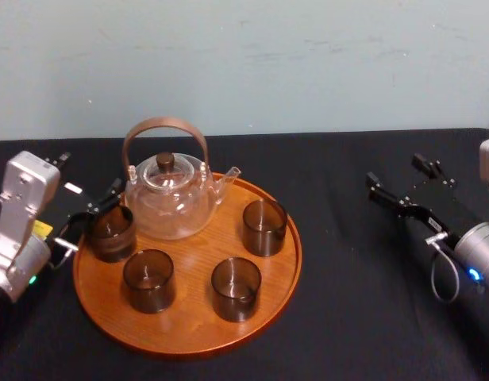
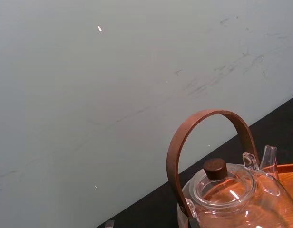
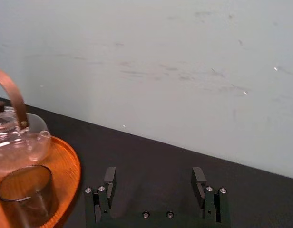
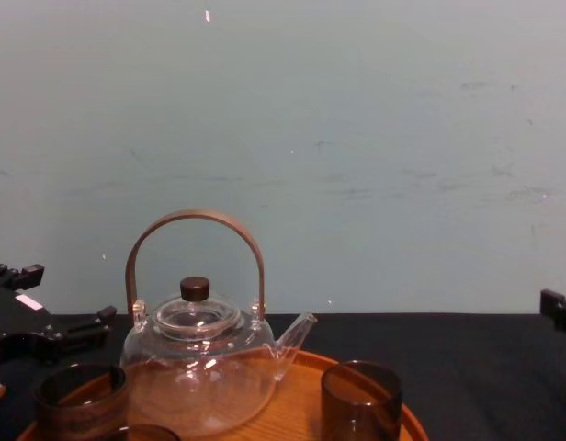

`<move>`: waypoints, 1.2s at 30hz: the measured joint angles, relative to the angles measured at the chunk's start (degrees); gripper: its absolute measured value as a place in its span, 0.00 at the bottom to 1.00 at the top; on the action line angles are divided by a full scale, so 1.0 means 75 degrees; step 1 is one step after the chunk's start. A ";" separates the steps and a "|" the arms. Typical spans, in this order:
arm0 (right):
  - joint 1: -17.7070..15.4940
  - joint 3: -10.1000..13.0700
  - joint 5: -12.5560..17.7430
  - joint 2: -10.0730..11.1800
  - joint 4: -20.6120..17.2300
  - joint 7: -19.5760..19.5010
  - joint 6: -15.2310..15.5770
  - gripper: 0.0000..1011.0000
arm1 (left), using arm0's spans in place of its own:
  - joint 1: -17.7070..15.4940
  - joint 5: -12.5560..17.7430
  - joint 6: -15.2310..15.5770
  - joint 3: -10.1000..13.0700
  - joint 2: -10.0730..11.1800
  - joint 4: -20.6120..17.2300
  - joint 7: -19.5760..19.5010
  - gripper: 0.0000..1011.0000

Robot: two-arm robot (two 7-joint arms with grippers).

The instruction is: Pick up the glass from the table and place it on the tray.

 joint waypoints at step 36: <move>0.0074 0.0145 -0.0388 -0.0615 0.0798 -0.0187 -0.0297 0.99 | 0.0000 0.0000 0.0000 0.0000 0.0000 0.0000 0.0000 0.99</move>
